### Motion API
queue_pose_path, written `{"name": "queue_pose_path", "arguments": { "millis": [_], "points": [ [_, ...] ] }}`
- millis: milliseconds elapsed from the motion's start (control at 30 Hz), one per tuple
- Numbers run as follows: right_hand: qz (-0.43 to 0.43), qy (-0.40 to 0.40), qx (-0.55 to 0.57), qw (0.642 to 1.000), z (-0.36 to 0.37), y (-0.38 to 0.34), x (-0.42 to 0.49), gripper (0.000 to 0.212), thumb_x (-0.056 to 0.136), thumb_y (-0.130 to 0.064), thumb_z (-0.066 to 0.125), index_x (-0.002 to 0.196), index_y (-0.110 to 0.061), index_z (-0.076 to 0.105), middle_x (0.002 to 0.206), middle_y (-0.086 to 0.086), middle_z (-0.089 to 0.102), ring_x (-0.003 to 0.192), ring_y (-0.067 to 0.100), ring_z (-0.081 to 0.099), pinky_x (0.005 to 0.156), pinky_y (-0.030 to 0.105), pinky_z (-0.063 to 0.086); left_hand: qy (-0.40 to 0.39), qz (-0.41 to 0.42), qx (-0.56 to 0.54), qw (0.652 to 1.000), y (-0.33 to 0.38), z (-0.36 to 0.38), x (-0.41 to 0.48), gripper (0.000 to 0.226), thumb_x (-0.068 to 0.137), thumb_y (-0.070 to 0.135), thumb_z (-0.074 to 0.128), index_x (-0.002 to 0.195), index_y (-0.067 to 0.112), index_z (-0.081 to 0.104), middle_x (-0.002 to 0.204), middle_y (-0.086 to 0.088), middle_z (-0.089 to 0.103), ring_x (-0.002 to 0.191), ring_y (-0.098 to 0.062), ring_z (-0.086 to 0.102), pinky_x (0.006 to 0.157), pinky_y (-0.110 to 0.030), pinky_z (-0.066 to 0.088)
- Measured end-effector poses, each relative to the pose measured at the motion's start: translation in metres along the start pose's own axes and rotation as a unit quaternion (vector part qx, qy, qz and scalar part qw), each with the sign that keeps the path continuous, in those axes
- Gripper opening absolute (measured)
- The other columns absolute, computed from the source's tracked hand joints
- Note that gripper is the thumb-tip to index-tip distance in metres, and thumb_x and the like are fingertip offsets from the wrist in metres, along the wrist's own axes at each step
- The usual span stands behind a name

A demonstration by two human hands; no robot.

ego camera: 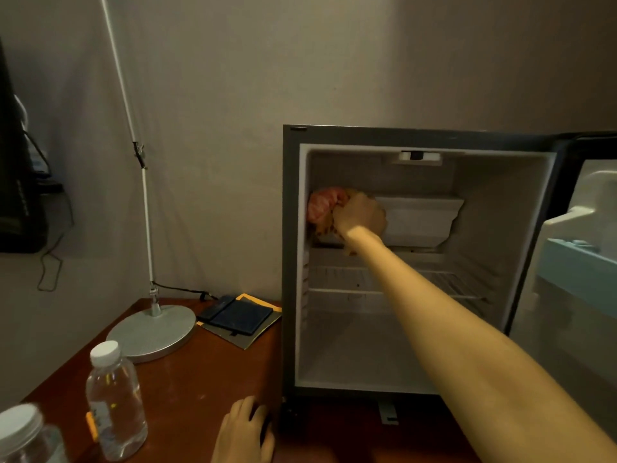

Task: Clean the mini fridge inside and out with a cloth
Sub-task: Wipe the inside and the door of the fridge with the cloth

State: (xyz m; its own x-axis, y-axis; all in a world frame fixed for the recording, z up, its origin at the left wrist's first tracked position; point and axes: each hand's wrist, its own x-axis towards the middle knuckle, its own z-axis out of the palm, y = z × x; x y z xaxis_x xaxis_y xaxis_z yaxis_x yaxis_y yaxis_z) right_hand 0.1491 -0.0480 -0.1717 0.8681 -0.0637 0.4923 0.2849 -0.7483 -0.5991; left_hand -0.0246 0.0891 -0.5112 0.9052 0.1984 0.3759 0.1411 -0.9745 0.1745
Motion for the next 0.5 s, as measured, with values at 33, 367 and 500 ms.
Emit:
{"name": "queue_pose_path", "arguments": {
  "millis": [33, 367, 500],
  "points": [
    [0.001, 0.006, 0.018, 1.0, -0.002, -0.002, 0.003, 0.032, 0.087, -0.027, 0.047, 0.111, -0.014, 0.065, 0.117, 0.013, 0.063, 0.105, 0.036, 0.058, 0.085, 0.04, 0.049, -0.003, 0.002, -0.001, 1.0, 0.0, 0.001, 0.0, 0.039, 0.039, 0.045, 0.077, 0.075, 0.031, 0.074, 0.088, 0.007, 0.067, 0.076, -0.012, 0.068, 0.056, -0.021, 0.051],
    [-0.063, 0.0, -0.08, 0.995, 0.027, 0.023, -0.026, 0.032, 0.088, -0.03, 0.053, 0.107, -0.009, 0.066, 0.113, 0.014, 0.059, 0.106, 0.037, 0.054, 0.087, 0.043, 0.05, -0.05, 0.006, 0.012, 0.999, 0.002, -0.005, 0.005, 0.039, 0.035, 0.05, 0.076, 0.069, 0.032, 0.075, 0.084, 0.008, 0.069, 0.072, -0.012, 0.069, 0.055, -0.021, 0.053],
    [-0.085, -0.044, -0.085, 0.992, 0.048, 0.048, -0.055, 0.032, 0.088, -0.031, 0.052, 0.111, -0.011, 0.064, 0.115, 0.014, 0.062, 0.107, 0.036, 0.056, 0.086, 0.04, 0.049, -0.087, 0.003, 0.009, 0.996, 0.003, -0.009, 0.006, 0.047, 0.026, 0.051, 0.082, 0.07, 0.034, 0.075, 0.083, 0.01, 0.068, 0.071, -0.009, 0.068, 0.055, -0.019, 0.052]
  ]
}}
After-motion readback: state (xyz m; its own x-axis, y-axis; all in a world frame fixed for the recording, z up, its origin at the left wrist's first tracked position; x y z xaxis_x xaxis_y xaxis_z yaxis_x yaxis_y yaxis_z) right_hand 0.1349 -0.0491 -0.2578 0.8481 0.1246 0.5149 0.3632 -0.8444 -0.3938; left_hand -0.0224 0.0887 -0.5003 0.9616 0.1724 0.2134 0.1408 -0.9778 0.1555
